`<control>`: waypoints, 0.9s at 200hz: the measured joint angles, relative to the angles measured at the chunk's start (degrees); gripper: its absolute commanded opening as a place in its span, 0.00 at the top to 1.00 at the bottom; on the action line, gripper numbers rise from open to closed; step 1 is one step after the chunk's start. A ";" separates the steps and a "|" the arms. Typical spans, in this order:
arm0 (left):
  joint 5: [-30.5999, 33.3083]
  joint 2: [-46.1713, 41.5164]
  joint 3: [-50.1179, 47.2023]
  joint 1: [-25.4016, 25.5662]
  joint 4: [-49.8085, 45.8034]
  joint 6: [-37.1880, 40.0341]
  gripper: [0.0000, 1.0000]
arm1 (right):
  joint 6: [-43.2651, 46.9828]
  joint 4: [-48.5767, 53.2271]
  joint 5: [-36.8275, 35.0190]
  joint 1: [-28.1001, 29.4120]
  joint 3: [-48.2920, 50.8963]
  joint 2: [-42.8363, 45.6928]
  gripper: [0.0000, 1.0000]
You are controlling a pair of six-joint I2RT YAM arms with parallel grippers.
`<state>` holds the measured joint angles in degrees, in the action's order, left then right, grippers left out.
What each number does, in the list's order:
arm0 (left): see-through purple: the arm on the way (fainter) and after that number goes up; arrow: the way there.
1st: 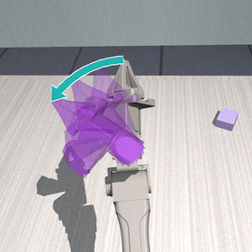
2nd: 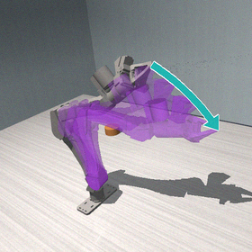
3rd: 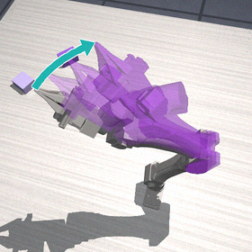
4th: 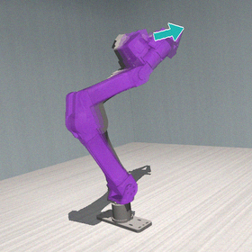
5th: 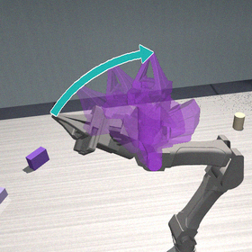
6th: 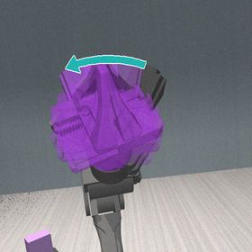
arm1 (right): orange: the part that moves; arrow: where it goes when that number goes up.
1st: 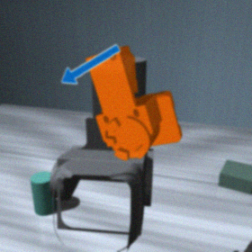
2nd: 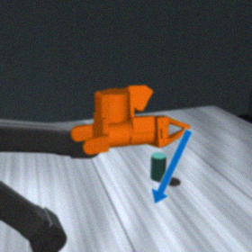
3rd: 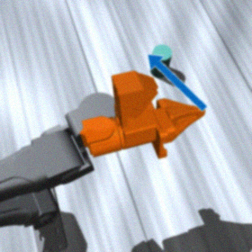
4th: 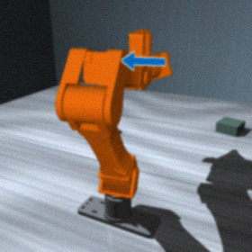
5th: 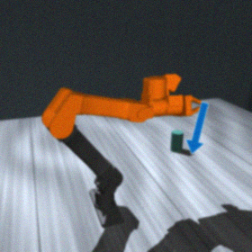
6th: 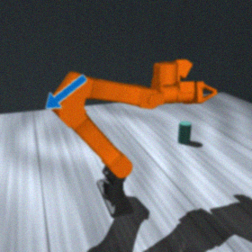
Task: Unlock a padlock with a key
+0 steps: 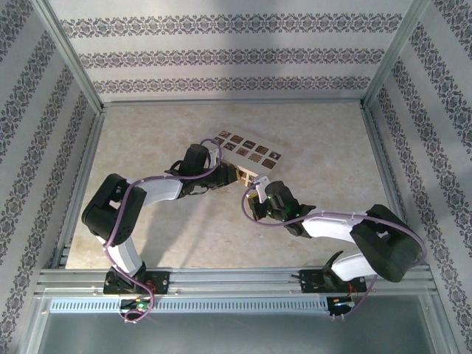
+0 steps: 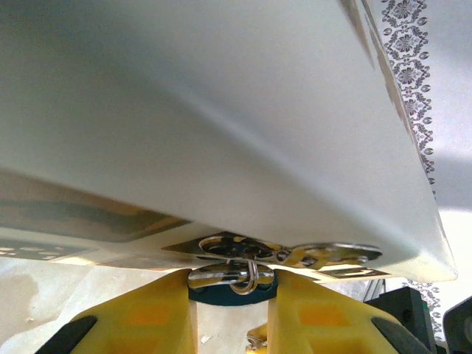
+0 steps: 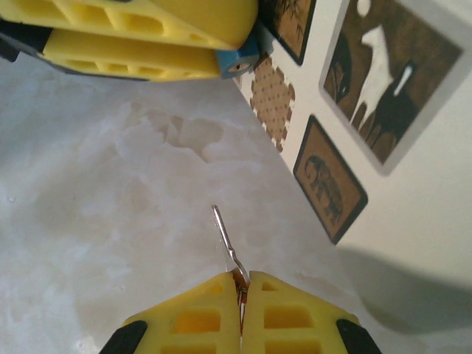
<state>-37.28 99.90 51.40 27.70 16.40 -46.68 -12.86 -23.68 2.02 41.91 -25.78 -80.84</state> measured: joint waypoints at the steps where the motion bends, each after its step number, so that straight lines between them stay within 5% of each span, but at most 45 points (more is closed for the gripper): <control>1: 0.00 -0.02 0.00 0.00 -0.02 -0.02 0.76 | 0.02 -0.04 -0.02 0.00 -0.02 -0.04 1.00; 180: -0.02 -0.22 0.26 0.07 -1.03 -0.39 0.76 | 3.30 -4.57 -2.27 0.35 -3.87 -4.57 1.00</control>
<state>-37.30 99.68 51.66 27.77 15.38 -47.07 -9.56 -28.25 -0.25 42.26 -29.65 -85.41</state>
